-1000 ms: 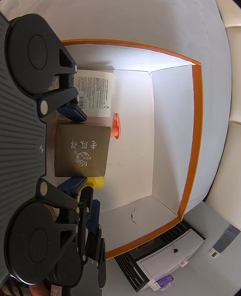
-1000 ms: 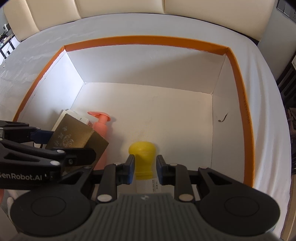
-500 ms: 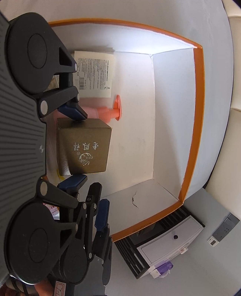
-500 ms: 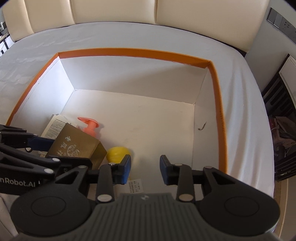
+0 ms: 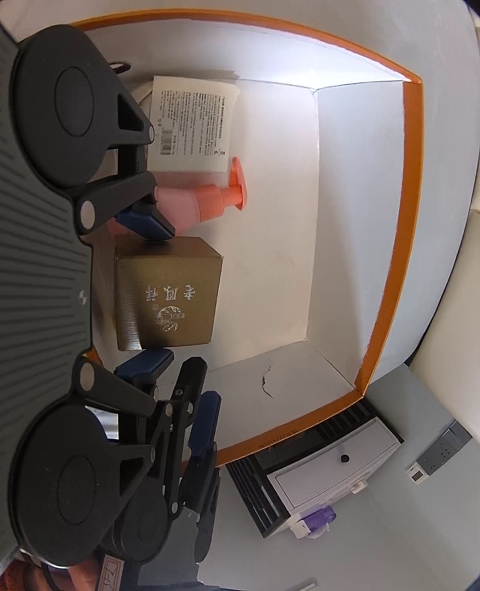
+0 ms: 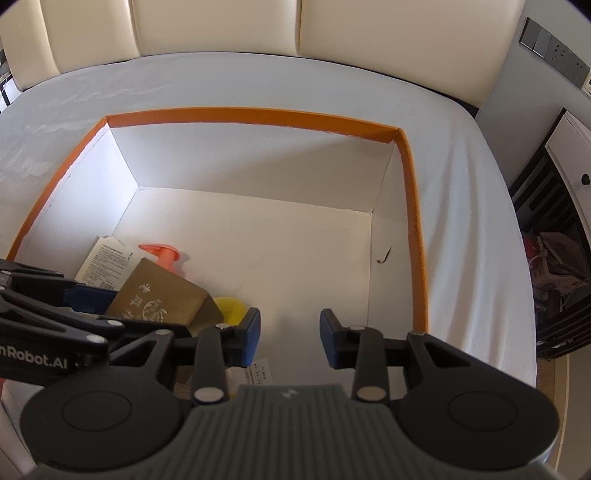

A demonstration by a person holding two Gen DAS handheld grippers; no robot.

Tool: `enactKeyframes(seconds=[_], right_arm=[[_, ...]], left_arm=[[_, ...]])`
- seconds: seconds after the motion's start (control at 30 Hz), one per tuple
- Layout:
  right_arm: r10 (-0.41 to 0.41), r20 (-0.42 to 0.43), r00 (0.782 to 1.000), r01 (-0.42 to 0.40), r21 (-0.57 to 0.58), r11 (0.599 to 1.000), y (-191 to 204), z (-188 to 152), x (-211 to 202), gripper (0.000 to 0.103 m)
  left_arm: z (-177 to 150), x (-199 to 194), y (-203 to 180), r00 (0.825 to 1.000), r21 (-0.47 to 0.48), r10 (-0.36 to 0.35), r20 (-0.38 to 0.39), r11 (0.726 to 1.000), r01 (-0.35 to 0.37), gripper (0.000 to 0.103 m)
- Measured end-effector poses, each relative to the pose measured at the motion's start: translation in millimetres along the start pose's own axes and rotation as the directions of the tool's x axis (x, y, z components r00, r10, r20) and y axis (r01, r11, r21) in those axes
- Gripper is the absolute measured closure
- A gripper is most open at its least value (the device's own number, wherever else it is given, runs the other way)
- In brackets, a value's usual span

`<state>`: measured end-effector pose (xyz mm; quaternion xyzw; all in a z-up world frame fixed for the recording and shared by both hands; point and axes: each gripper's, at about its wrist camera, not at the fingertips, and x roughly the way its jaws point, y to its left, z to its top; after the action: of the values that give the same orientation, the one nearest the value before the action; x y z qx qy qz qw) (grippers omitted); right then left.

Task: Organize rigid objects
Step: 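Lower the gold-brown box into the box and open the left gripper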

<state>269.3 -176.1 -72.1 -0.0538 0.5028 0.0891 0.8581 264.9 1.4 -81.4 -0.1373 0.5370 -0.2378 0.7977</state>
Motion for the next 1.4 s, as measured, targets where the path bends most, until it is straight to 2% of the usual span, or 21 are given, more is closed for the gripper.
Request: enactKeyframes(seconds=[0.23,0.37,0.4,0.43,0.53,0.6,0.7,0.8,0.87,0.93,0.97,1.0,1.03,1.13,1.23,1.4], right_arm=[[-0.008,0.022,1.000,0.009,-0.025,1.000,11,0,0,0.064],[0.002,0.030,1.000,-0.002,-0.019,1.000,7,1,0,0.064],[0.003,0.031,1.000,-0.003,-0.018,1.000,6,1,1,0.064],[0.005,0.031,0.999,-0.005,-0.018,1.000,5,1,1,0.064],[0.013,0.036,0.999,-0.013,-0.015,1.000,2,1,2,0.064],[0.023,0.035,0.999,-0.022,-0.014,1.000,1,0,3,0.064],[0.037,0.028,0.999,-0.036,-0.014,0.999,0,-4,3,0.064],[0.040,0.023,0.999,-0.040,-0.015,0.999,-1,-5,6,0.064],[0.043,0.015,0.999,-0.043,-0.015,0.999,-1,-6,8,0.064],[0.048,0.011,0.999,-0.047,-0.015,0.999,-1,-6,8,0.064],[0.053,0.012,0.999,-0.052,-0.017,0.998,0,-7,8,0.064],[0.056,0.013,0.998,-0.056,-0.018,0.998,1,-8,7,0.064],[0.056,0.017,0.998,-0.055,-0.018,0.998,1,-8,5,0.064],[0.053,0.026,0.998,-0.052,-0.018,0.998,0,-7,2,0.064],[0.040,0.041,0.998,-0.040,-0.022,0.999,1,-6,-4,0.064],[0.023,0.128,0.991,-0.020,-0.027,0.999,10,-17,-31,0.064]], left_arm=[[6,-7,15,1.000,-0.034,0.017,0.008,0.999,-0.017,0.029],[11,-4,21,1.000,-0.076,-0.026,0.010,0.997,0.027,0.029],[11,-4,22,0.999,-0.087,-0.034,0.017,0.996,0.035,0.038],[12,-5,22,0.999,-0.091,-0.002,0.033,0.996,0.005,0.045],[16,-6,16,0.999,-0.058,0.031,0.045,0.998,-0.029,0.052],[17,-3,13,0.999,-0.041,0.032,0.019,0.999,-0.031,0.053],[14,9,15,1.000,-0.066,-0.007,-0.027,0.998,0.005,0.055],[11,17,13,0.999,-0.066,-0.021,-0.036,0.998,0.019,0.057],[11,18,12,0.999,-0.062,-0.010,-0.042,0.998,0.008,0.059],[10,18,9,0.999,-0.039,0.032,-0.037,0.999,-0.033,0.059],[8,18,4,0.997,0.000,0.073,-0.031,0.997,-0.074,0.066],[5,18,-5,0.992,0.055,0.122,-0.022,0.991,-0.121,0.069],[3,17,-9,0.990,0.079,0.141,-0.013,0.987,-0.139,0.069],[-5,8,-16,0.989,0.099,0.145,0.021,0.984,-0.146,0.068],[-11,-7,-22,0.982,0.114,0.177,0.070,0.976,-0.184,0.068],[-21,-40,-35,0.971,0.139,0.173,0.164,0.971,-0.196,0.068]])
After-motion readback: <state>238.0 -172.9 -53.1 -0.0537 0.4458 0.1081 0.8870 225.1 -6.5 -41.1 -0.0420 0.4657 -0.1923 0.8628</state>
